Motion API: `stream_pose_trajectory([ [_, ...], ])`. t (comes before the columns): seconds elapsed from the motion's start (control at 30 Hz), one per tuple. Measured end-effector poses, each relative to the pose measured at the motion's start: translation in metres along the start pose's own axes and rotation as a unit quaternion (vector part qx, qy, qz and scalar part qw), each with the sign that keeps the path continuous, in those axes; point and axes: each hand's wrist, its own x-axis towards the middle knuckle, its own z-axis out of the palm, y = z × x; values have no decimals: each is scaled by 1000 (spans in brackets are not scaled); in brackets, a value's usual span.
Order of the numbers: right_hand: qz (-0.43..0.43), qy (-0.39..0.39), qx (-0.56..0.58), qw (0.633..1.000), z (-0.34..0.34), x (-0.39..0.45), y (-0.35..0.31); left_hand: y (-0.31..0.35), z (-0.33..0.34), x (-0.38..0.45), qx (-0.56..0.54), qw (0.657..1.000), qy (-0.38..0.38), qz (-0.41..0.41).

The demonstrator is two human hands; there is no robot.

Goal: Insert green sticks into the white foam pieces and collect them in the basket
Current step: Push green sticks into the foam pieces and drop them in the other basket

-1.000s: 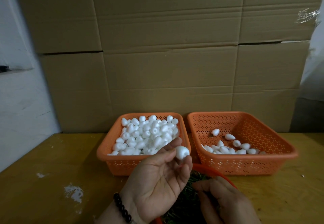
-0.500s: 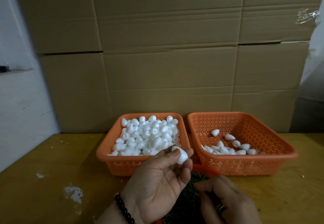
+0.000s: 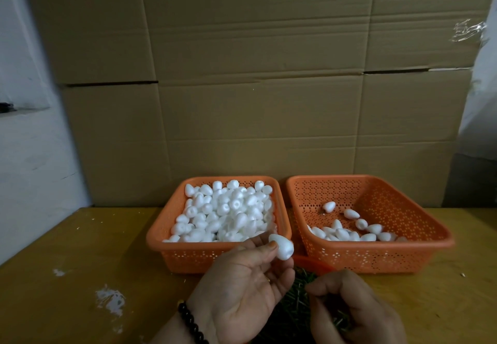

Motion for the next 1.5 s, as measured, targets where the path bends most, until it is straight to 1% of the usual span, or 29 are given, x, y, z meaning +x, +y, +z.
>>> stream_pose_trajectory([
  [0.3, 8, 40, 24, 999, -2, 3, -2, -1, 0, 3, -30, 999, -17, -25],
  [0.43, -9, 19, 37, 999, -6, 10, -4, -3, 2, 3, -37, 999, -9, -27],
  [0.5, 4, 7, 44, 999, -9, 13, -5, -3, 3, 2, -40, 999, -11, -28],
  [0.6, 53, 8, 72, 996, -12, 13, -6, -4, 5, 0, -46, 998, -12, -32],
  [0.67, 100, 28, 94, 990, -10, 12, -8, -4, 7, -1, -53, 998, -13, -32],
  [0.77, 215, 43, 171, 961, -7, 10, -8, -4, 8, -1, -62, 997, -17, -40],
  [0.8, 239, 38, 188, 952, -7, 11, -8, -4, 8, -1, -64, 997, -20, -44],
  [0.87, 256, 30, 199, 946, -7, 11, -6, -4, 9, -1, -66, 996, -25, -49],
  [1.03, 258, 16, 194, 947, -7, 10, -6, -6, 7, -1, -66, 996, -33, -47],
  [1.13, 241, 11, 176, 954, -8, 10, -5, -7, 8, -1, -56, 997, -35, -39],
  [1.3, 242, 19, 171, 955, -8, 10, -6, -6, 13, -6, -28, 998, -47, -36],
  [1.37, 244, 20, 166, 955, -8, 10, -6, -7, 14, -7, -15, 999, -44, -29],
  [1.5, 222, 1, 132, 966, -10, 12, -6, -8, 16, -8, 8, 999, -41, -4],
])
